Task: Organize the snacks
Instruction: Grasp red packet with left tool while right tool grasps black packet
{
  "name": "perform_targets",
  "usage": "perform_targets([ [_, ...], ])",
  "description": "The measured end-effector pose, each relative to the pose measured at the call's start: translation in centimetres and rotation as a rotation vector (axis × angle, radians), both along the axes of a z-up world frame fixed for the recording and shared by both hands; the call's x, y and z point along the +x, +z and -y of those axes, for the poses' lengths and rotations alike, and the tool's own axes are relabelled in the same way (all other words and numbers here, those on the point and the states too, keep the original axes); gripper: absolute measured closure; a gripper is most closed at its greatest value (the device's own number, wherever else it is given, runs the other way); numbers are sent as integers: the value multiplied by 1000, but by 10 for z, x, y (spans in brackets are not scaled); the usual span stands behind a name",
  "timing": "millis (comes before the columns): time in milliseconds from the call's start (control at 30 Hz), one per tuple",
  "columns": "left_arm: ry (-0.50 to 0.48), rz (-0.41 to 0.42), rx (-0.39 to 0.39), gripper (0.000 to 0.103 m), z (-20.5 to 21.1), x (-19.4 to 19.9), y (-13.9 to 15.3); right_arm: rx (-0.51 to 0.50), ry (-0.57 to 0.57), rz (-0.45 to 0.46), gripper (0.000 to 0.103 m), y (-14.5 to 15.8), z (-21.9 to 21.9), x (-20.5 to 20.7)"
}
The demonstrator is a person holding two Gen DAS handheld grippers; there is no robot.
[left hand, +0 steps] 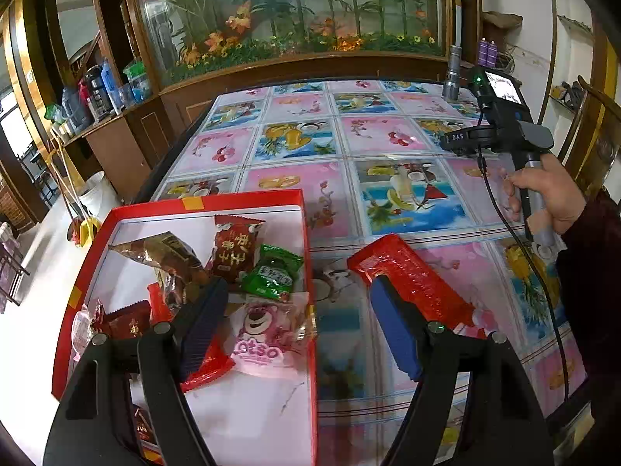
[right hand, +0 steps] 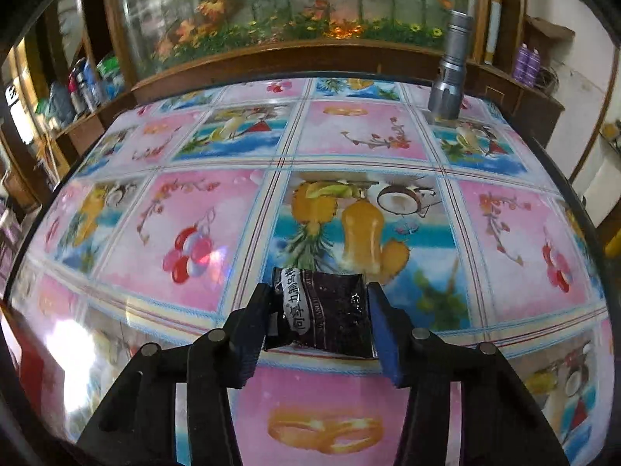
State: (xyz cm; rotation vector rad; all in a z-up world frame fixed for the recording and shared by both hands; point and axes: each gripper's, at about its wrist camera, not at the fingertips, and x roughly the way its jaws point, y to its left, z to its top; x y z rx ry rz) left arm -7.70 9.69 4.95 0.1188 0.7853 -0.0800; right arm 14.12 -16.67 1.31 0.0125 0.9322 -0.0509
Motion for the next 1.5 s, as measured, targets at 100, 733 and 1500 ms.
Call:
perform_targets([
  [100,-8,4,4,27,10,-2,2,70,9,-48,59,6,15,-8],
  [733,63,-183,-94,27,58,6,-29,769,188,-176,62,12,81,-93],
  [1500,217,-198,-76,16,89,43,-61,701,240,-163,60,19,51,-101],
])
